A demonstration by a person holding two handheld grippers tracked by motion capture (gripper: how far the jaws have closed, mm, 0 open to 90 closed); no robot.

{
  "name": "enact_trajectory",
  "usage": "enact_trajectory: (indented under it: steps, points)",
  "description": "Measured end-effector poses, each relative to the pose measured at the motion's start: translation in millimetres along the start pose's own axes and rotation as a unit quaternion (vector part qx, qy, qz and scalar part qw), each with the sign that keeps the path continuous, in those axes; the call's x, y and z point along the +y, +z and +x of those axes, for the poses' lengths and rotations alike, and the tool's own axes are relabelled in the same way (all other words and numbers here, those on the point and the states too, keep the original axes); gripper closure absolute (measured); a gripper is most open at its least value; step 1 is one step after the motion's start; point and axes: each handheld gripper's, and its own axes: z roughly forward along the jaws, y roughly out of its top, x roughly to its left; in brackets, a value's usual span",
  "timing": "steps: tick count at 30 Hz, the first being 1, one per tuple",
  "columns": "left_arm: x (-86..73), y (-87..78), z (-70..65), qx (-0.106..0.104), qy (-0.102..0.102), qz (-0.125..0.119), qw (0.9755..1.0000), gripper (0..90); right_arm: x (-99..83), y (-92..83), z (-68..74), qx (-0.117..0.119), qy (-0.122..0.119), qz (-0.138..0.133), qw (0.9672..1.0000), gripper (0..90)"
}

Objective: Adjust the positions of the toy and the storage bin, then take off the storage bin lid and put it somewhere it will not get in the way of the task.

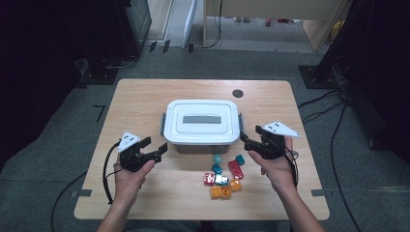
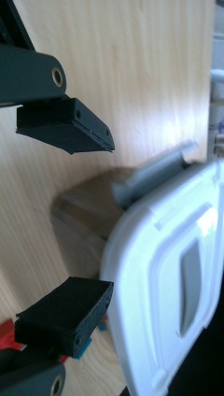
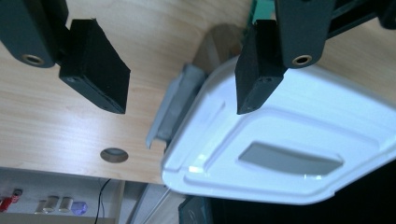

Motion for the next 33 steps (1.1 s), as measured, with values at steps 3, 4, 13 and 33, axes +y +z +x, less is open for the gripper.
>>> enact_trajectory:
  steps: [3,4,13,33]
  points:
    - [8.8,8.4,-8.8,0.003,0.017,0.001,0.9998,25.9,10.5,6.6,2.0,0.001,0.003,0.0,1.0,35.4]
    - [10.8,10.9,-9.6,0.005,0.02,0.004,0.9998,25.6,13.1,8.9,2.9,0.004,0.007,0.001,1.0,35.3]
    - [18.8,17.5,-3.9,-0.011,0.004,0.009,0.9999,22.2,19.8,24.0,5.1,0.016,0.055,-0.005,0.9983,35.2]
    - [14.1,29.5,-14.2,-0.035,0.017,0.025,0.999,18.2,7.5,36.3,3.5,0.033,0.065,0.032,0.9968,34.2]
